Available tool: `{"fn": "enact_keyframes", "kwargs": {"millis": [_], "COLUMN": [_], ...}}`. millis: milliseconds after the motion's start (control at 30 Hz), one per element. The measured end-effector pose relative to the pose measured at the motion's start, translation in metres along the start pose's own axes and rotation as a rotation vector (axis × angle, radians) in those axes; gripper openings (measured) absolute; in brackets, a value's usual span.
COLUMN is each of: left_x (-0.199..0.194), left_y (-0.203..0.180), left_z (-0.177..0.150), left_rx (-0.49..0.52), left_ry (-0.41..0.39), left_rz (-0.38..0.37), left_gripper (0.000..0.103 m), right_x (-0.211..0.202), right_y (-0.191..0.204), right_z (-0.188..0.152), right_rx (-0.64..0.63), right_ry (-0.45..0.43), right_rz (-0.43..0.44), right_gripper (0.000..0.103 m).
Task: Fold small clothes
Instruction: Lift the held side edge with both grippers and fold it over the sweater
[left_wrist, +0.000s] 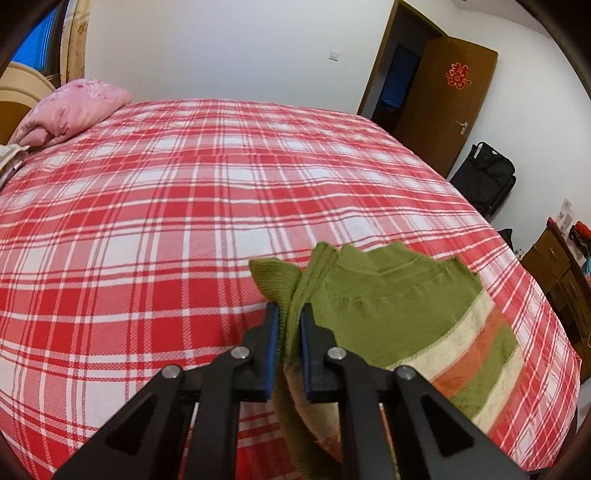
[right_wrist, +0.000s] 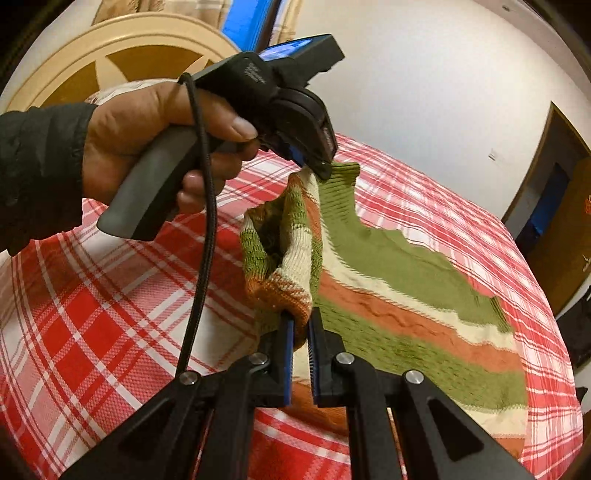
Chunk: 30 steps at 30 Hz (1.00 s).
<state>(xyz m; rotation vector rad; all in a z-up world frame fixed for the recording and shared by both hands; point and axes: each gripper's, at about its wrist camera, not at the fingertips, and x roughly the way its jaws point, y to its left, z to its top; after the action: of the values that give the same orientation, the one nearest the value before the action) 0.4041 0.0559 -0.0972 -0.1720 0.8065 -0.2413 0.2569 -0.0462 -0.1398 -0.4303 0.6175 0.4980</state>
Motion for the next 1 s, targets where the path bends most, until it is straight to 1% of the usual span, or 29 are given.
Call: {"fn": "enact_keyframes", "kwargs": {"millis": [133, 300, 567, 700, 800, 1000], "left_x": [-0.005, -0.007, -0.001, 0.01, 0.02, 0.037], "left_y": [-0.019, -0.046, -0.095, -0.125, -0.141, -0.173], "left_z": [0.01, 0.021, 0.039, 0.047, 0.051, 0.052], "left_rx": [0.021, 0.045, 0.087, 0.121, 0.136, 0.171], "left_ry": [-0.015, -0.03, -0.042, -0.035, -0.027, -0.008], "left_rz": [-0.005, -0.013, -0.052, -0.065, -0.076, -0.093], "left_gripper": [0.011, 0.011, 0.01, 0.01, 0.01, 0.01], "right_x": [-0.011, -0.022, -0.041, -0.045, -0.048, -0.054], "right_y": [-0.018, -0.045, -0.086, -0.108, -0.126, -0.15], "right_z": [0.0, -0.004, -0.018, -0.024, -0.032, -0.051], "right_rx": [0.036, 0.079, 0.156, 0.205, 0.257, 0.322], "right_ry": [-0.017, -0.034, -0.045, -0.051, -0.046, -0.032], "right_rz": [-0.01, -0.048, -0.084, -0.092, -0.091, -0.089], "right_gripper": [0.006, 0.006, 0.006, 0.006, 0.006, 0.006]}}
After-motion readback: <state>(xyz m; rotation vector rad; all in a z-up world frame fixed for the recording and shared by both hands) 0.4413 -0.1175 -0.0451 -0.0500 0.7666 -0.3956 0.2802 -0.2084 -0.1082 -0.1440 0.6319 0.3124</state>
